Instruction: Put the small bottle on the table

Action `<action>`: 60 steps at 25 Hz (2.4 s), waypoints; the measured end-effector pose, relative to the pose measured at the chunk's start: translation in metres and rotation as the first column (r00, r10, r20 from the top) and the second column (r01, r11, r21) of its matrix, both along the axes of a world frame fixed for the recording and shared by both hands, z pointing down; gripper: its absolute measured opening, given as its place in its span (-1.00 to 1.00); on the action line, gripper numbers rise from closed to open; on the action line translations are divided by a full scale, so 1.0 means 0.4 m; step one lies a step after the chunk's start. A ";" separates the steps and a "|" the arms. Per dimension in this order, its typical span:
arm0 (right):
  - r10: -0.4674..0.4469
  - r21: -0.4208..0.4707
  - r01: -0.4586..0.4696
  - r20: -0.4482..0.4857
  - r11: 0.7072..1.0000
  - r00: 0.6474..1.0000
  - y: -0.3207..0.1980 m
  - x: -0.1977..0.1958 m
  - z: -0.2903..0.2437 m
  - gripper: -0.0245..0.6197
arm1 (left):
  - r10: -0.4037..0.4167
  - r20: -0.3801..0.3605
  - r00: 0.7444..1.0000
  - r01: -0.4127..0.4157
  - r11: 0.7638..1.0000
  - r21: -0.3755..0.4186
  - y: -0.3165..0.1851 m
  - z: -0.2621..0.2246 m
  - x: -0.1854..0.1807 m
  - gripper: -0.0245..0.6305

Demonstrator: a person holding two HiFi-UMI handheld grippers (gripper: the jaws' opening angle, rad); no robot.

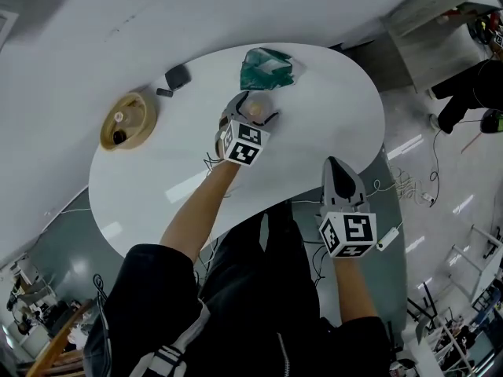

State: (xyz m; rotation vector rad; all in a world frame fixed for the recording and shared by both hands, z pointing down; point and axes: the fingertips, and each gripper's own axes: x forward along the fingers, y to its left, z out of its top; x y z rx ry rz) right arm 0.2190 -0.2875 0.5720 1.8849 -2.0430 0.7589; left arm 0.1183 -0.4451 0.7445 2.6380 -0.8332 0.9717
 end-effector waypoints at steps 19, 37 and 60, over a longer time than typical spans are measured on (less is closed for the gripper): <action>-0.020 -0.022 0.019 -0.041 1.000 0.999 0.038 -0.030 0.000 -0.96 | 0.030 0.036 0.999 -0.031 0.999 0.010 0.029 0.048 -0.015 0.39; -0.145 0.088 0.151 -0.073 0.985 0.987 0.015 -0.158 -0.096 -0.90 | -0.049 -0.022 0.999 0.049 0.999 0.002 0.159 -0.131 -0.243 -0.21; -0.297 0.266 0.310 -0.089 0.913 0.951 -0.030 -0.269 -0.266 -0.95 | -0.166 -0.303 0.938 0.249 0.933 0.260 0.267 -0.704 -0.377 -0.91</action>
